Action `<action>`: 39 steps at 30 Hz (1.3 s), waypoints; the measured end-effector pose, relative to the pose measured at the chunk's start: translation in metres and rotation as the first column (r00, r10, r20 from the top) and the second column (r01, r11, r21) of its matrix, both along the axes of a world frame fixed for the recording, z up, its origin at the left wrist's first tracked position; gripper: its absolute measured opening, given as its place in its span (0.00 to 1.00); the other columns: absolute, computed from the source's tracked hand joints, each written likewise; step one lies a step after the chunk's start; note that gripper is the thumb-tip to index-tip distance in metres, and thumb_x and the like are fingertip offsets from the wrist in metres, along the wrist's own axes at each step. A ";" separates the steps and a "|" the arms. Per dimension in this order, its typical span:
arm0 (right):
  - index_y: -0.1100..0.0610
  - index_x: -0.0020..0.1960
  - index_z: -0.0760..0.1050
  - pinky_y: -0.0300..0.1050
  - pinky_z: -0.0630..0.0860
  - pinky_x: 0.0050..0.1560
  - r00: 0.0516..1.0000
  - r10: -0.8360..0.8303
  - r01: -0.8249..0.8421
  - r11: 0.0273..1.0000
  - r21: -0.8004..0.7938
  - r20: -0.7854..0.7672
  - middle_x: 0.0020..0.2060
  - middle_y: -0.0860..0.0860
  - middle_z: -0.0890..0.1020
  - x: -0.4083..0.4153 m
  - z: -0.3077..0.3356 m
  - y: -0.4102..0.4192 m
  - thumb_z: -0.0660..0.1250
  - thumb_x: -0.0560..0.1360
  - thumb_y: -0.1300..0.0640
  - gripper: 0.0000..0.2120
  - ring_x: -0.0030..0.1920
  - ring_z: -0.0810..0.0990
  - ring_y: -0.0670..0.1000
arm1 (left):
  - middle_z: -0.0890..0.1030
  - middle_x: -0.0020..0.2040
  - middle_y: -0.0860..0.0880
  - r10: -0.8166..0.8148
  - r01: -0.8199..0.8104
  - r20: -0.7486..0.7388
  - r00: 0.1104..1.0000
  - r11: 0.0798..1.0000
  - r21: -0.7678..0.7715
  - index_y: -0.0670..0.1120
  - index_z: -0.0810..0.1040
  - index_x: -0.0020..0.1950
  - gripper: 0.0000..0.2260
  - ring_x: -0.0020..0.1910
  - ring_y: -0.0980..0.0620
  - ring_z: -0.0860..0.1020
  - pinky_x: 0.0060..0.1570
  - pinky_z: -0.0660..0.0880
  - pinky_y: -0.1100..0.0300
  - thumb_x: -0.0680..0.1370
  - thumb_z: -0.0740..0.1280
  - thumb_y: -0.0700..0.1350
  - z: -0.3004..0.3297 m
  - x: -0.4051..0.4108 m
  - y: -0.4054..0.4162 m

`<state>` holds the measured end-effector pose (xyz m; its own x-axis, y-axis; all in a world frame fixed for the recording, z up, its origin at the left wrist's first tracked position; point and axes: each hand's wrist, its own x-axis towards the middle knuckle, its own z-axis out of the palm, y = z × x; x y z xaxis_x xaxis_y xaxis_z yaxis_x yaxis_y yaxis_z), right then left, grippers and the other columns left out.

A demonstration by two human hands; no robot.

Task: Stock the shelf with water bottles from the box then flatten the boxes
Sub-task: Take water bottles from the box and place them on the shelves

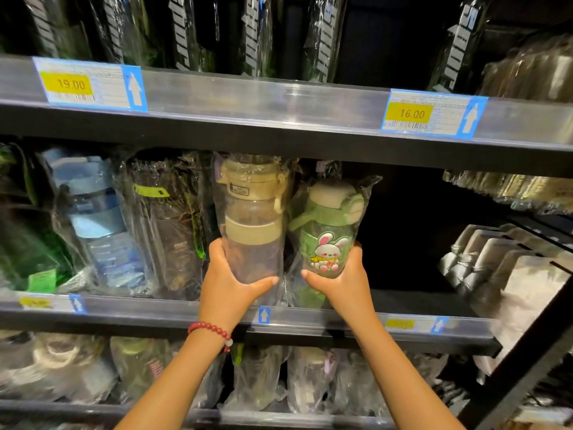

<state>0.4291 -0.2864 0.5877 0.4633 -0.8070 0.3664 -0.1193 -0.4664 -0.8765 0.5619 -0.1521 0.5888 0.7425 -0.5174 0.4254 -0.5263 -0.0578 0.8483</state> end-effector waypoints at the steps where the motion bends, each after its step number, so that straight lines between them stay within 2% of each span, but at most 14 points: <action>1: 0.54 0.57 0.64 0.30 0.73 0.44 1.000 0.014 -0.013 1.000 0.014 -0.008 0.48 0.44 0.77 -0.001 0.001 -0.002 0.80 0.63 0.58 0.31 0.47 0.79 0.43 | 0.72 0.54 0.55 0.027 -0.027 0.010 1.000 1.000 0.005 0.51 0.61 0.59 0.37 0.54 0.54 0.73 0.49 0.71 0.62 0.60 0.81 0.47 0.000 -0.002 -0.002; 4: 0.54 0.58 0.65 0.28 0.74 0.44 0.998 0.065 -0.064 0.997 0.049 -0.020 0.48 0.40 0.76 -0.005 0.003 -0.008 0.79 0.63 0.60 0.30 0.46 0.77 0.36 | 0.74 0.58 0.48 0.113 -0.115 0.037 0.993 0.993 0.038 0.47 0.62 0.61 0.39 0.55 0.48 0.75 0.51 0.75 0.54 0.60 0.81 0.51 -0.001 -0.006 -0.009; 7: 0.53 0.55 0.66 0.27 0.75 0.44 0.994 0.104 -0.102 0.992 0.075 -0.025 0.48 0.42 0.77 -0.008 0.003 -0.011 0.79 0.64 0.62 0.28 0.46 0.77 0.36 | 0.74 0.60 0.46 0.149 -0.152 0.049 0.988 0.987 0.055 0.46 0.61 0.63 0.40 0.58 0.46 0.75 0.52 0.76 0.51 0.59 0.80 0.53 -0.002 -0.008 -0.012; 9: 0.51 0.54 0.65 0.27 0.74 0.43 0.994 0.111 -0.109 0.990 0.087 -0.022 0.48 0.42 0.77 -0.009 0.001 -0.011 0.79 0.65 0.62 0.27 0.46 0.77 0.37 | 0.74 0.61 0.47 0.147 -0.150 0.056 0.987 0.987 0.055 0.47 0.61 0.63 0.40 0.58 0.47 0.75 0.53 0.76 0.52 0.59 0.80 0.54 -0.003 -0.009 -0.012; 16: 0.54 0.61 0.62 0.23 0.72 0.43 0.988 0.142 -0.134 0.985 0.109 -0.063 0.52 0.44 0.74 -0.012 0.002 -0.011 0.79 0.64 0.57 0.34 0.50 0.75 0.36 | 0.72 0.63 0.48 0.058 -0.068 0.088 0.994 0.992 0.109 0.45 0.60 0.66 0.42 0.62 0.49 0.72 0.54 0.71 0.60 0.61 0.79 0.54 -0.004 -0.005 -0.004; 19: 0.55 0.70 0.60 0.35 0.73 0.54 0.997 0.075 -0.072 0.991 0.113 -0.020 0.61 0.47 0.73 -0.019 0.007 -0.005 0.79 0.64 0.54 0.41 0.59 0.75 0.45 | 0.70 0.63 0.53 0.018 -0.029 0.084 0.996 0.991 0.132 0.46 0.61 0.69 0.41 0.62 0.54 0.70 0.54 0.68 0.62 0.63 0.78 0.53 0.001 -0.005 0.005; 21: 0.54 0.71 0.60 0.42 0.71 0.57 1.000 -0.026 0.025 0.997 0.067 0.003 0.63 0.48 0.72 -0.028 0.011 0.004 0.78 0.66 0.51 0.41 0.61 0.73 0.46 | 0.69 0.67 0.53 0.018 -0.027 0.077 0.997 0.992 0.120 0.48 0.61 0.71 0.42 0.63 0.55 0.70 0.58 0.70 0.60 0.64 0.78 0.54 0.003 -0.007 0.016; 24: 0.55 0.70 0.64 0.41 0.69 0.58 0.970 -0.236 0.241 0.964 -0.111 0.060 0.64 0.50 0.72 -0.041 0.012 0.028 0.75 0.69 0.51 0.35 0.60 0.72 0.45 | 0.68 0.70 0.51 0.055 -0.062 0.065 0.996 0.992 0.110 0.51 0.59 0.74 0.42 0.65 0.55 0.70 0.63 0.70 0.56 0.65 0.76 0.55 0.003 -0.010 0.045; 27: 0.59 0.68 0.67 0.40 0.67 0.61 0.950 -0.287 0.311 0.896 -0.317 0.121 0.61 0.52 0.74 -0.039 0.010 0.072 0.73 0.71 0.55 0.29 0.61 0.72 0.47 | 0.71 0.68 0.51 0.125 -0.156 0.188 0.974 0.975 0.159 0.49 0.64 0.72 0.37 0.65 0.54 0.70 0.62 0.67 0.61 0.68 0.75 0.55 0.001 -0.010 0.093; 29: 0.61 0.67 0.68 0.40 0.66 0.61 0.974 -0.208 0.228 0.891 -0.393 0.094 0.60 0.54 0.75 -0.024 0.005 0.112 0.72 0.70 0.56 0.28 0.61 0.72 0.51 | 0.73 0.66 0.50 0.178 -0.253 0.317 0.932 0.943 0.216 0.48 0.67 0.70 0.32 0.64 0.51 0.72 0.59 0.67 0.62 0.69 0.73 0.54 -0.004 -0.008 0.135; 33: 0.60 0.66 0.69 0.42 0.66 0.61 0.990 0.093 -0.132 0.892 -0.432 -0.110 0.60 0.54 0.75 0.027 -0.020 0.207 0.69 0.70 0.54 0.26 0.61 0.72 0.54 | 0.76 0.62 0.47 0.249 -0.449 0.482 0.840 0.819 0.359 0.45 0.72 0.66 0.27 0.59 0.45 0.76 0.55 0.74 0.54 0.70 0.72 0.54 -0.028 0.003 0.236; 35: 0.57 0.66 0.70 0.41 0.67 0.60 0.934 0.254 -0.342 0.840 -0.422 -0.251 0.60 0.52 0.75 0.052 -0.038 0.260 0.66 0.71 0.52 0.24 0.61 0.71 0.53 | 0.77 0.62 0.46 0.282 -0.531 0.514 0.810 0.724 0.440 0.44 0.73 0.66 0.27 0.59 0.45 0.76 0.55 0.75 0.53 0.71 0.72 0.54 -0.046 0.005 0.293; 37: 0.56 0.65 0.70 0.45 0.68 0.59 0.838 0.366 -0.528 0.729 -0.435 -0.404 0.60 0.52 0.75 0.076 -0.059 0.312 0.66 0.74 0.52 0.22 0.61 0.72 0.55 | 0.78 0.60 0.45 0.344 -0.588 0.496 0.797 0.627 0.511 0.43 0.74 0.64 0.27 0.58 0.44 0.78 0.54 0.76 0.51 0.70 0.74 0.53 -0.066 0.003 0.354; 39: 0.56 0.67 0.69 0.48 0.68 0.62 0.708 0.444 -0.684 0.624 -0.377 -0.549 0.62 0.53 0.74 0.096 -0.081 0.363 0.65 0.75 0.51 0.22 0.63 0.71 0.56 | 0.81 0.55 0.43 0.419 -0.632 0.473 0.775 0.535 0.560 0.42 0.77 0.60 0.24 0.51 0.42 0.80 0.46 0.78 0.50 0.69 0.75 0.52 -0.087 -0.003 0.415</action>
<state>0.5247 0.0768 0.5062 0.9442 -0.0626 0.3232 0.0811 -0.9073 -0.4125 0.5589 0.2624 0.5021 0.8946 -0.2774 0.3503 -0.3867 -0.8736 0.2956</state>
